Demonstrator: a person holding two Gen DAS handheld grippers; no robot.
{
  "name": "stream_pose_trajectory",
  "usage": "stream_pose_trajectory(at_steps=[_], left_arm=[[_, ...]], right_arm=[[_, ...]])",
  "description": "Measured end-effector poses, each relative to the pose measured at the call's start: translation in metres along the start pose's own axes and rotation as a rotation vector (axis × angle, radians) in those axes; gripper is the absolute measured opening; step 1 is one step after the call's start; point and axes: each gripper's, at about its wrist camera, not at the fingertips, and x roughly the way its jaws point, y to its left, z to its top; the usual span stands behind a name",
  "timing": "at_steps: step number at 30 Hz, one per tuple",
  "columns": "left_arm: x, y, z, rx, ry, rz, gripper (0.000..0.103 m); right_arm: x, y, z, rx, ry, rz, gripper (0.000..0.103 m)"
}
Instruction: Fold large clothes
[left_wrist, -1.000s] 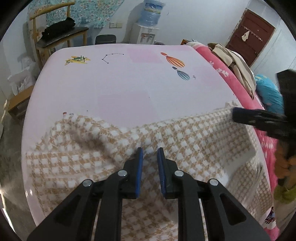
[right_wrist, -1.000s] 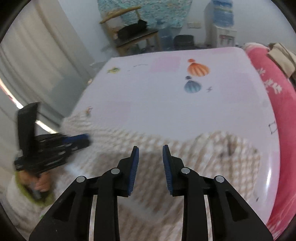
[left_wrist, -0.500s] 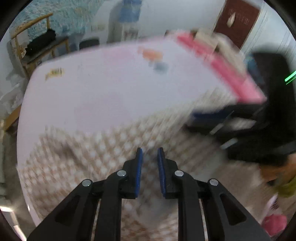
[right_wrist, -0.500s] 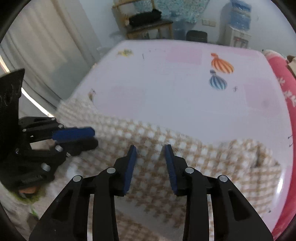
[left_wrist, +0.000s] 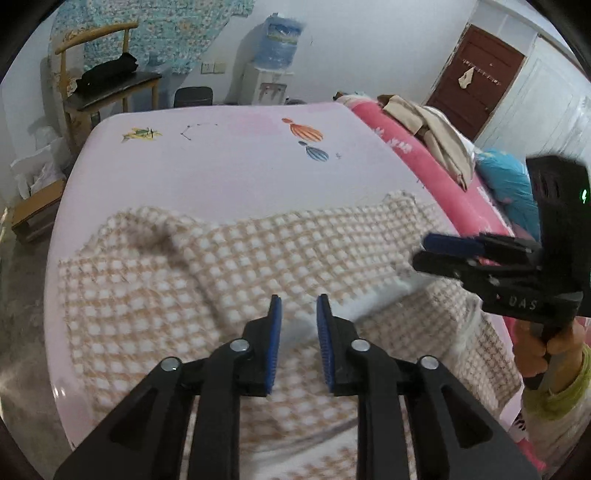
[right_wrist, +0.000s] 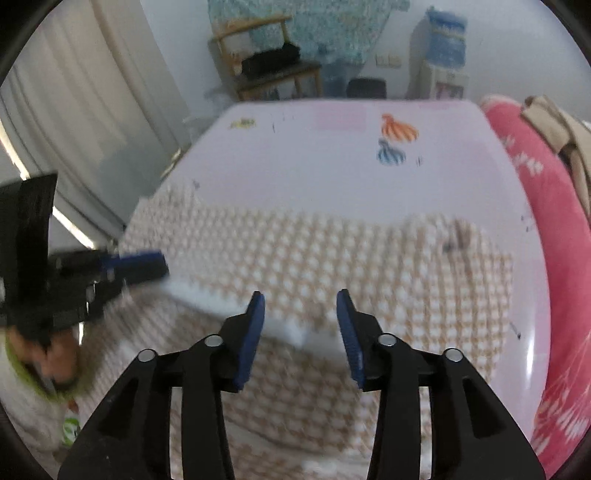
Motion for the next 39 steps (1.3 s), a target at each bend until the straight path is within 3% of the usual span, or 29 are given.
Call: stream_pose_trajectory(at_steps=[3,6,7,9,14,17,22,30,33,39], left_arm=[[0.019,0.0,-0.015,0.0,0.056,0.087,0.028],[0.001,0.005,-0.026,-0.064,0.009,0.09,0.031],[-0.013,0.008,-0.033,-0.08,-0.009,0.091,0.035],[-0.04,0.016,-0.048,-0.111,-0.056,0.086,0.043],[-0.099,0.037,-0.095,-0.191,-0.152,0.114,0.053],[-0.122,0.046,-0.127,-0.241,-0.191,0.148,0.053],[-0.128,0.051,-0.164,-0.292,-0.225,0.155,0.053],[-0.092,0.08,-0.152,-0.336,-0.172,0.206,0.039],[-0.082,0.083,-0.151,-0.334,-0.14,0.187,0.033],[-0.103,0.069,-0.159,-0.295,-0.192,0.11,0.032]], right_arm=[[0.036,0.003,-0.008,-0.027,0.079,-0.097,0.047],[0.028,0.012,-0.021,-0.053,0.067,-0.149,0.048],[0.013,0.014,-0.025,-0.037,0.05,-0.13,0.05],[-0.006,0.018,-0.033,-0.023,0.023,-0.085,0.064],[-0.049,0.04,-0.077,-0.039,-0.008,-0.002,0.076],[-0.057,0.059,-0.108,-0.038,0.018,0.044,0.076],[-0.045,0.076,-0.145,-0.054,0.065,0.019,0.076],[-0.038,0.057,-0.158,0.066,0.104,0.058,0.077],[-0.041,0.062,-0.16,0.059,0.104,0.041,0.077],[-0.035,0.062,-0.159,0.057,0.111,0.035,0.077]])
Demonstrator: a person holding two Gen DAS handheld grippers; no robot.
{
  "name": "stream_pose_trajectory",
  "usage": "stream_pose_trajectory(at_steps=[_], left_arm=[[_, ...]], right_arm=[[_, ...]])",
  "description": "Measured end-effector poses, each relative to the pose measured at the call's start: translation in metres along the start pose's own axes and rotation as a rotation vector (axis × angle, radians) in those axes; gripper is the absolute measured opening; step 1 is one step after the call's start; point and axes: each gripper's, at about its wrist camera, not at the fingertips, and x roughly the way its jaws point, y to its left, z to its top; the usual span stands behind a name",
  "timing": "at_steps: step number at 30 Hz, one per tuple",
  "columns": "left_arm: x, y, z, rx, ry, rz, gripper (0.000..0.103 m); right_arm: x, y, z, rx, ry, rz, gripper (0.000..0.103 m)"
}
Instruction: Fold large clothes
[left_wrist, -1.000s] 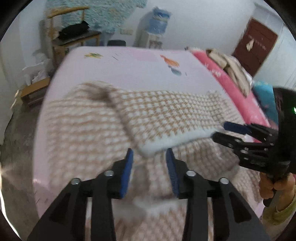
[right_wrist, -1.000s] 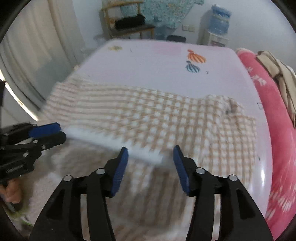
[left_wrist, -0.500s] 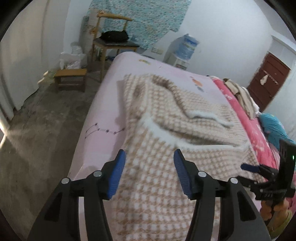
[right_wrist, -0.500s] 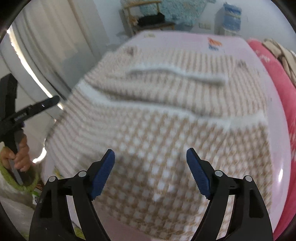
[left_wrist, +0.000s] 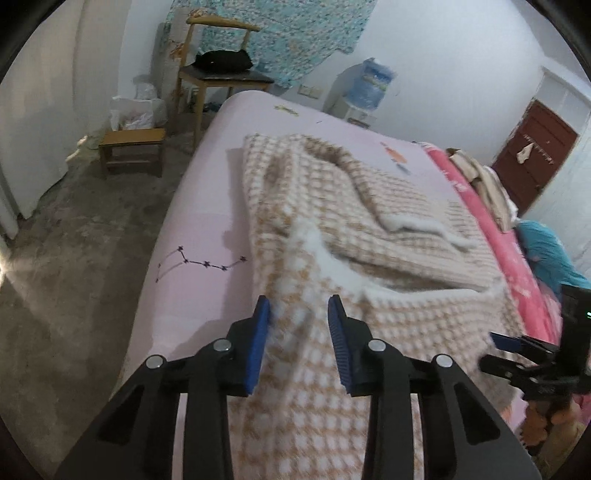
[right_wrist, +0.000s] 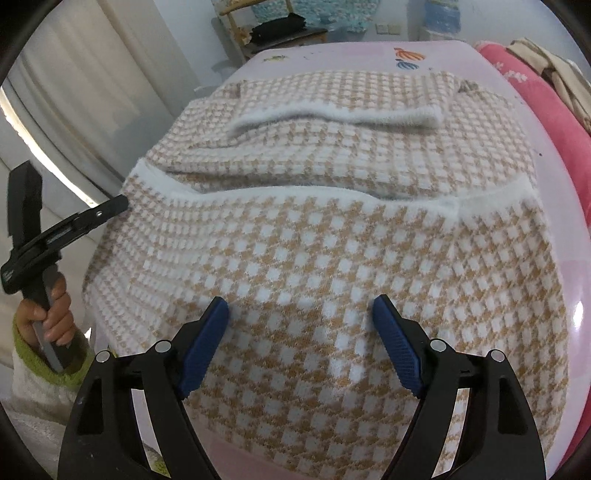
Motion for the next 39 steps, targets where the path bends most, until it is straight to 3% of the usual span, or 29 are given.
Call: stream_pose_trajectory(at_steps=[4,15,21,24,33,36,39], left_arm=[[-0.006,-0.007,-0.002,0.019,-0.002,-0.105,0.032],[0.034,0.015,0.01,-0.079,0.11,-0.071,0.032],[0.043,0.014,0.015,-0.083,0.143,-0.095,0.032],[0.04,0.01,0.013,-0.083,0.151,-0.16,0.032],[0.045,-0.02,0.005,0.078,0.151,0.069,0.032],[0.049,-0.036,0.001,0.158,0.141,0.163,0.032],[0.052,-0.047,-0.002,0.211,0.135,0.228,0.032]], right_arm=[[0.003,0.002,0.002,-0.011,0.009,-0.01,0.077],[0.013,0.004,0.008,-0.017,0.016,-0.019,0.078],[0.014,0.001,0.008,-0.016,0.013,-0.014,0.08],[0.014,0.0,0.008,-0.016,0.011,-0.012,0.08],[-0.003,-0.016,-0.003,0.01,-0.015,0.027,0.079],[-0.025,-0.039,-0.016,0.073,-0.051,0.052,0.074],[-0.051,-0.076,-0.023,0.167,-0.113,0.008,0.07]])
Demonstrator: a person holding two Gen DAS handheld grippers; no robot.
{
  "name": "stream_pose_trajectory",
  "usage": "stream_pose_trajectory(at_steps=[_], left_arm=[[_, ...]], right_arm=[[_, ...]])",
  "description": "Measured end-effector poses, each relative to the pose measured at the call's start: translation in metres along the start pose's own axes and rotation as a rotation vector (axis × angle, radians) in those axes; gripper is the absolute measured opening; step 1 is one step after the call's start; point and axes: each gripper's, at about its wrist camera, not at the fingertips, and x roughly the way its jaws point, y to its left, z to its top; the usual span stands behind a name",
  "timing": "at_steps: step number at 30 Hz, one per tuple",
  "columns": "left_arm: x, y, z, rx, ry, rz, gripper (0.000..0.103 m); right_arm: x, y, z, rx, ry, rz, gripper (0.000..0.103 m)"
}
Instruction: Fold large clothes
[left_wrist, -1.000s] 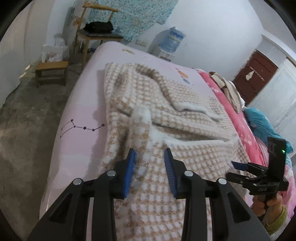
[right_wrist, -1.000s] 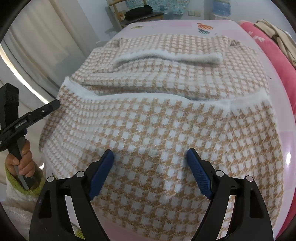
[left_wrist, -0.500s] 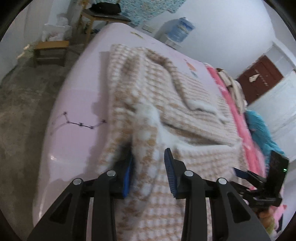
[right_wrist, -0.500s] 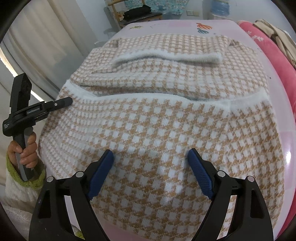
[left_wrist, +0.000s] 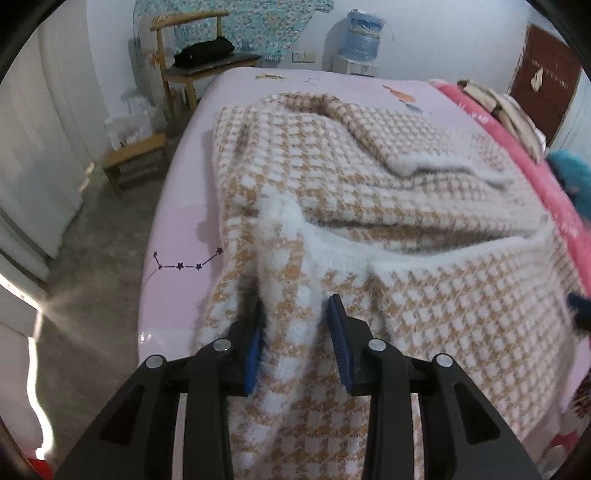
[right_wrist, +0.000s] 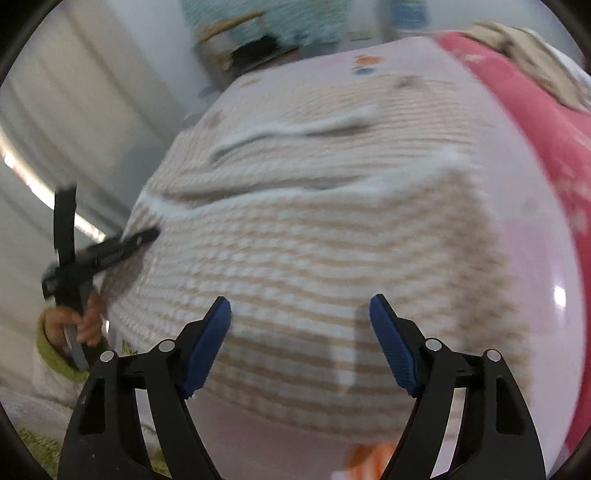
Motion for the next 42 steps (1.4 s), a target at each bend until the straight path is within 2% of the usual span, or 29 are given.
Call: stream_pose_trajectory(at_steps=[2,5,13,16,23,25,27,29,35,42], left_arm=[[0.0,-0.002,0.0,0.003,0.001,0.016,0.032],[0.001,-0.002,0.0,-0.005,0.001,0.023,0.032],[-0.001,-0.005,0.001,-0.021,0.01,0.044,0.032],[0.0,-0.005,0.001,-0.018,0.013,0.042,0.032],[0.003,-0.006,0.003,-0.017,0.019,0.05,0.032],[0.003,-0.007,0.003,-0.016,0.022,0.057,0.032],[0.004,-0.01,0.004,-0.008,0.025,0.07,0.032],[0.004,-0.013,0.004,0.002,0.029,0.088,0.032],[0.003,-0.019,0.005,0.021,0.039,0.134,0.032],[0.002,-0.021,0.005,0.027,0.045,0.143,0.032]], right_arm=[[-0.01,-0.019,0.005,0.042,-0.031,-0.015,0.067],[-0.013,-0.049,0.023,0.096,-0.053,-0.015,0.058],[0.02,-0.074,0.06,0.113,-0.043,-0.017,0.04],[0.024,-0.075,0.058,0.103,-0.024,-0.032,0.035],[0.008,-0.067,0.029,0.064,0.035,0.009,0.033],[0.003,-0.06,0.025,0.035,0.043,0.01,0.028],[0.004,-0.059,0.028,0.013,0.057,-0.021,0.016],[0.012,-0.062,0.034,0.014,0.063,-0.046,0.014],[0.03,-0.069,0.048,0.072,0.066,-0.044,0.013],[0.024,-0.051,0.041,0.008,0.093,-0.065,0.013]])
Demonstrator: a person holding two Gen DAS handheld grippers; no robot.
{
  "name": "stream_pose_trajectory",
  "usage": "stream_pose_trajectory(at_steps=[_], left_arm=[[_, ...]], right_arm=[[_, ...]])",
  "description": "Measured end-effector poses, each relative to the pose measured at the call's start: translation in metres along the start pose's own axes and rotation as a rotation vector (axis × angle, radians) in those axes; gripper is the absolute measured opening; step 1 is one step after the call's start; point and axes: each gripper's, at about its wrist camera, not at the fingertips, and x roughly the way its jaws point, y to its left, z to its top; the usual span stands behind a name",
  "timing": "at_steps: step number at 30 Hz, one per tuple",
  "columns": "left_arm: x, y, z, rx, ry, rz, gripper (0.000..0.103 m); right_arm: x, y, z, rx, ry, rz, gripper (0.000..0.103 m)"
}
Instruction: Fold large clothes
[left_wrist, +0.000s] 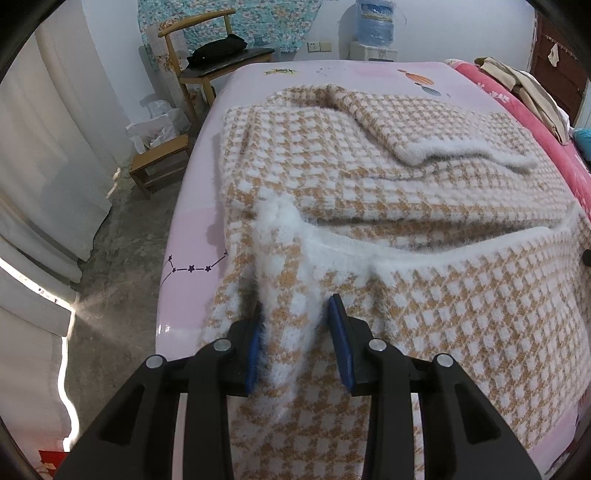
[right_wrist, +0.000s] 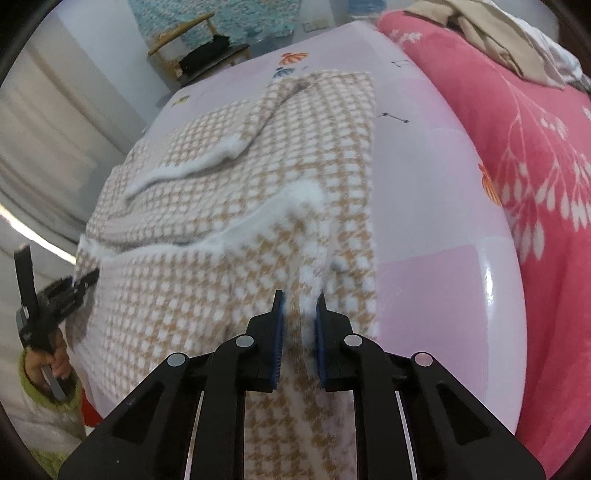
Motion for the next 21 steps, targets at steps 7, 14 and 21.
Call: stream_pose_trajectory(at_steps=[7,14,21], left_arm=[[0.001,-0.004,0.0,0.01,-0.003,0.018,0.032],[0.001,-0.004,0.001,0.01,-0.003,0.019,0.032],[0.0,-0.005,0.0,0.012,-0.002,0.024,0.032]], right_arm=[[0.013,0.006,0.013,-0.01,0.002,-0.054,0.013],[0.025,0.024,0.021,-0.054,0.006,-0.123,0.013],[0.034,0.038,0.021,-0.075,0.009,-0.162,0.013]])
